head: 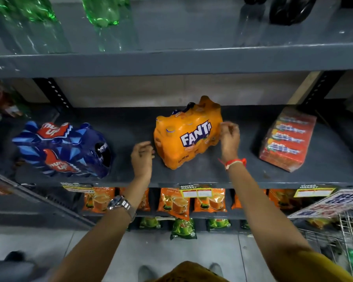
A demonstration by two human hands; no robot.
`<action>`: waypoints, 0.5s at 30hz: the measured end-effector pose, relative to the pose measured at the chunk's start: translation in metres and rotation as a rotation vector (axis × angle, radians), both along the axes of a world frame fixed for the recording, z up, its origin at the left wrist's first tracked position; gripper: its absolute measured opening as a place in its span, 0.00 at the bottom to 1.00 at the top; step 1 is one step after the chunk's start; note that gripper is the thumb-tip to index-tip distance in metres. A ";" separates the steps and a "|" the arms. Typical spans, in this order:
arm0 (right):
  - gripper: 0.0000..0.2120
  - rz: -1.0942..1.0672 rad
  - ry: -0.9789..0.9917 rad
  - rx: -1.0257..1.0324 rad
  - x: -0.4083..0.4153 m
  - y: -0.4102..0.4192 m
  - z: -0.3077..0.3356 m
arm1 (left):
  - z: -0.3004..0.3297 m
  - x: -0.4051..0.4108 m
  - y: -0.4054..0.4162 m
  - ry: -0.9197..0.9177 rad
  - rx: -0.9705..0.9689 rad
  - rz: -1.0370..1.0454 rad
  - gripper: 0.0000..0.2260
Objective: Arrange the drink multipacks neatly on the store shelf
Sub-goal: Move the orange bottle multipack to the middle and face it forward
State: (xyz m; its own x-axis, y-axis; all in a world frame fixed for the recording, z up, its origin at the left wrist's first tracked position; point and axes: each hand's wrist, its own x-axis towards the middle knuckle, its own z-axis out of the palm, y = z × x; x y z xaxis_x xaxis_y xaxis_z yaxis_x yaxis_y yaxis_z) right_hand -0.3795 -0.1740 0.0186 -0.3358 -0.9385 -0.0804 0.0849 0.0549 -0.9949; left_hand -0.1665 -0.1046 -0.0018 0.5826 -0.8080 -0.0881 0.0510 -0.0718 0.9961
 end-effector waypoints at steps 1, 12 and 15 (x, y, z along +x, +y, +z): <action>0.12 0.025 0.050 0.021 -0.002 -0.009 0.006 | 0.001 -0.010 0.003 0.049 -0.018 -0.071 0.04; 0.29 0.242 0.153 0.197 -0.032 -0.002 -0.026 | 0.007 -0.038 -0.001 0.102 -0.010 -0.242 0.43; 0.24 0.285 0.273 0.069 -0.025 0.023 0.000 | 0.010 -0.041 -0.005 0.103 -0.016 -0.181 0.24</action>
State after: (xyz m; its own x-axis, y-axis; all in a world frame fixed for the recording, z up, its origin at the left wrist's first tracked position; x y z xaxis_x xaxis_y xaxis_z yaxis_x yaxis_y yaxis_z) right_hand -0.4046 -0.1507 0.0186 -0.0806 -0.9927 -0.0902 -0.2099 0.1053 -0.9720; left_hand -0.2073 -0.1101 0.0082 0.4165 -0.9003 -0.1262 0.1407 -0.0733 0.9873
